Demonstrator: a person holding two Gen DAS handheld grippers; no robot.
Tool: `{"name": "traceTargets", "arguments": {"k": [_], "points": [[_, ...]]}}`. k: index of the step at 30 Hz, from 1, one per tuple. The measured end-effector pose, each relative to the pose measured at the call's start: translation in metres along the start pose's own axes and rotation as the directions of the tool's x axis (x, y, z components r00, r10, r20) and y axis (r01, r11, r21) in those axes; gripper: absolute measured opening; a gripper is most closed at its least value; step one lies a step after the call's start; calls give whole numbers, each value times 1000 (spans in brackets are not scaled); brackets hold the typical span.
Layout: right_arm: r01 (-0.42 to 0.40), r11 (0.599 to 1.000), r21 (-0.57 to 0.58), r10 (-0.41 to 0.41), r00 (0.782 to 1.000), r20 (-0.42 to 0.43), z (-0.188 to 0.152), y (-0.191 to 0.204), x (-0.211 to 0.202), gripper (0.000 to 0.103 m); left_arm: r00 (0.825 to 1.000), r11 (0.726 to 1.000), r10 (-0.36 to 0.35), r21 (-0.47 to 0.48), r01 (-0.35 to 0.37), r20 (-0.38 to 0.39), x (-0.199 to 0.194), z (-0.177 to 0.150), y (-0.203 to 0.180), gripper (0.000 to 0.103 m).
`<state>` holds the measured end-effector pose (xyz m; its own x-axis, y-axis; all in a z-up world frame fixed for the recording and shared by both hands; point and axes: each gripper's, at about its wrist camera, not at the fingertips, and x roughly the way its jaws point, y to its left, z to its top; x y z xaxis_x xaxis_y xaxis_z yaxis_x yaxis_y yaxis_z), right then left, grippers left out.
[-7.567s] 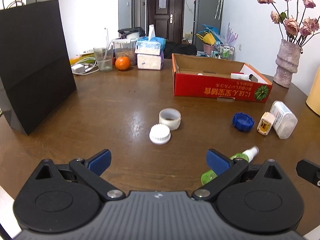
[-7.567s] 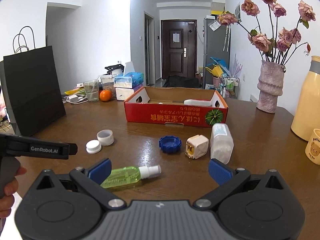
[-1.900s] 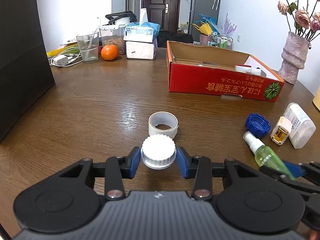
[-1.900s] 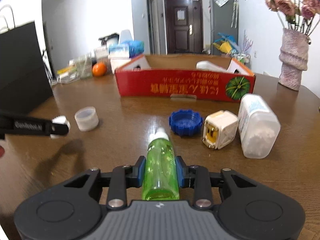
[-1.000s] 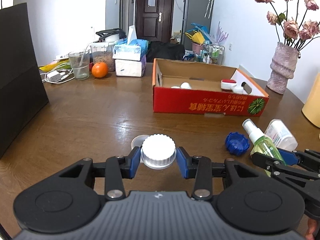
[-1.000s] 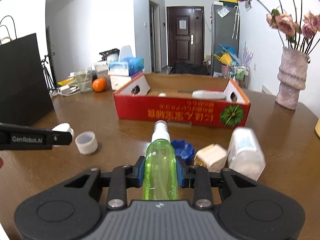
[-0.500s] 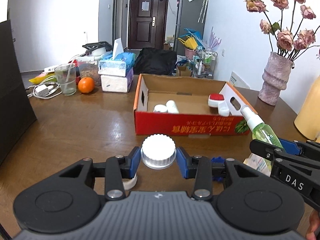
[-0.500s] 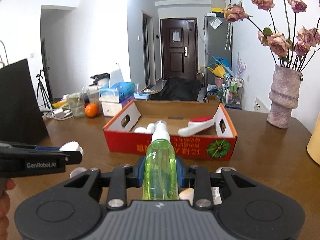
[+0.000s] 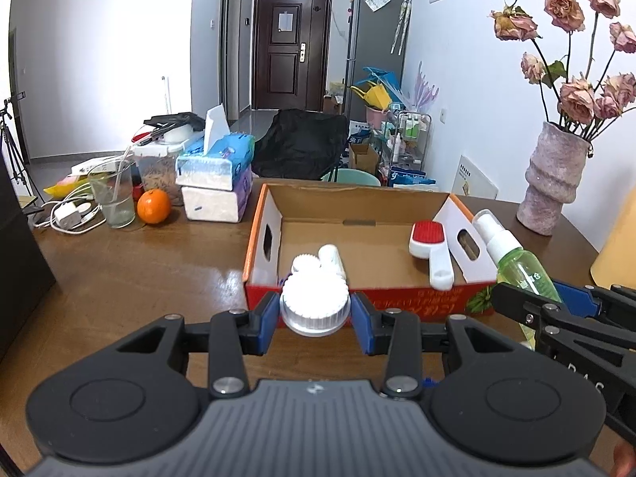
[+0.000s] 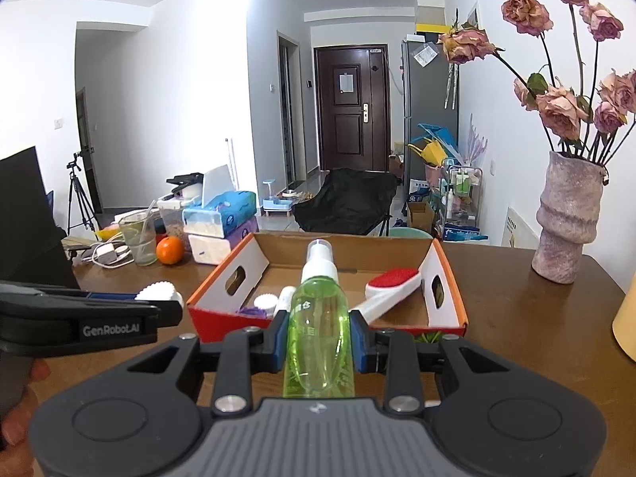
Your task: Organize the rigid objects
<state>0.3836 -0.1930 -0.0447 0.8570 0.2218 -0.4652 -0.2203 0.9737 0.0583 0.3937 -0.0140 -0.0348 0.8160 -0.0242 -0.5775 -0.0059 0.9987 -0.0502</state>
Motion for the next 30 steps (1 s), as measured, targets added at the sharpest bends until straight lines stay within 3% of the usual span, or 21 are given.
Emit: {"name": "traceTargets", "arguments": {"k": [16,30], "points": [[21,999,29,-21,1000,1,51,-25,62,30,1000,1000,12,-26,-11,10,61,54,-9,41],[27,998,53,-24,998,-51,59,-36,131,30,998,993,45,-106,-49,-46,135,72,-2,41]]}}
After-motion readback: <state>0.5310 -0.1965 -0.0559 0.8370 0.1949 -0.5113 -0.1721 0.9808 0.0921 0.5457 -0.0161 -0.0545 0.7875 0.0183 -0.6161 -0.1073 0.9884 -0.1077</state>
